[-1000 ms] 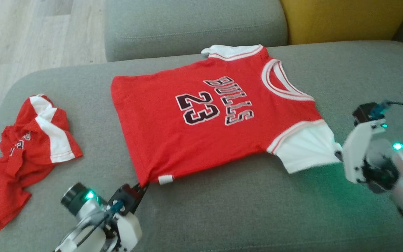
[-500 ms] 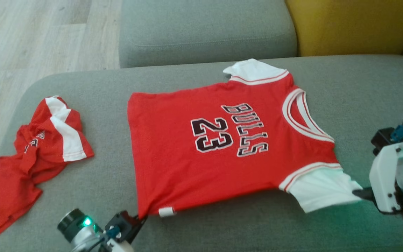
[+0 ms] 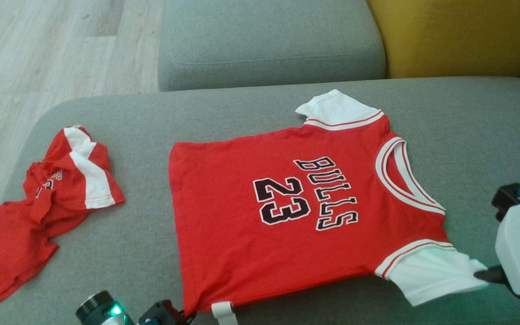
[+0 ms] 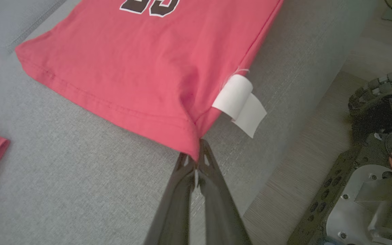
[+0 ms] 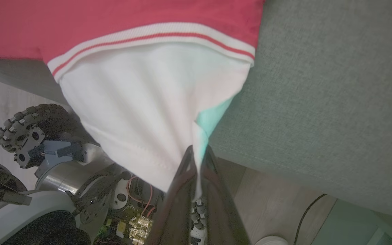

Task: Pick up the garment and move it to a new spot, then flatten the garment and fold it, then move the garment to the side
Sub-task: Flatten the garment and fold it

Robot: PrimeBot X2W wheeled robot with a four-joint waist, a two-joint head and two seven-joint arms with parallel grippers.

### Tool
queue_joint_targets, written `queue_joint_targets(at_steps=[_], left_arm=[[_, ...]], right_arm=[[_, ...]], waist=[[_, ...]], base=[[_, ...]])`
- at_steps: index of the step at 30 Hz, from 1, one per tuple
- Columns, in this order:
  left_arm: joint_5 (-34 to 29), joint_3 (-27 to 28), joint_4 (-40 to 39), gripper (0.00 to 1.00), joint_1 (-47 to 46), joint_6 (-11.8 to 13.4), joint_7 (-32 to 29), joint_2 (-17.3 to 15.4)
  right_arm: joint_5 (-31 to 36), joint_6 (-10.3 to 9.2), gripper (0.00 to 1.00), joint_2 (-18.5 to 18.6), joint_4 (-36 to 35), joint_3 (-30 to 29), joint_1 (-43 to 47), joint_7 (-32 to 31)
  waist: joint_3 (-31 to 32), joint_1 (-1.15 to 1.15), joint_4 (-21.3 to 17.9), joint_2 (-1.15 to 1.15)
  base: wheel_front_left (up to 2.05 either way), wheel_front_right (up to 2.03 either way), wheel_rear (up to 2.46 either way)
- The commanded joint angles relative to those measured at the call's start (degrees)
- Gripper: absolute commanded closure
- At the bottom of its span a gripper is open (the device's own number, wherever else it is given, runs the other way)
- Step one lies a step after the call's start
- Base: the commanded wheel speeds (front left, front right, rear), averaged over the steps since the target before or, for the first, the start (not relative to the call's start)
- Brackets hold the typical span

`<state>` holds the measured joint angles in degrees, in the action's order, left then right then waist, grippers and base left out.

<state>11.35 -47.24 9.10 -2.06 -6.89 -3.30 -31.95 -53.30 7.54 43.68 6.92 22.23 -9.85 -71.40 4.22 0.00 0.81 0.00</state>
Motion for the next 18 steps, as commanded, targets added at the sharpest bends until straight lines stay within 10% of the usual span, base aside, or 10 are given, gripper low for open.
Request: queue_joint_targets(at_steps=[1, 18], left_arm=[[0.26, 2.64, -1.73, 1.0, -2.8, 0.15, 0.04, -2.17], [0.22, 1.86, -4.27, 1.0, -12.1, -0.33, -2.25, -3.71]], right_arm=[[0.56, -0.05, 1.0, 2.01, -2.04, -1.4, -1.3, -0.21], [10.98, -0.05, 1.0, -1.5, -2.54, -0.61, -14.11, -0.38]], waist=[[-0.18, 0.0, 0.06, 0.0], [-5.92, 0.0, 2.29, 0.0]], base=[[0.0, 0.0, 0.0], [0.0, 0.0, 0.0]])
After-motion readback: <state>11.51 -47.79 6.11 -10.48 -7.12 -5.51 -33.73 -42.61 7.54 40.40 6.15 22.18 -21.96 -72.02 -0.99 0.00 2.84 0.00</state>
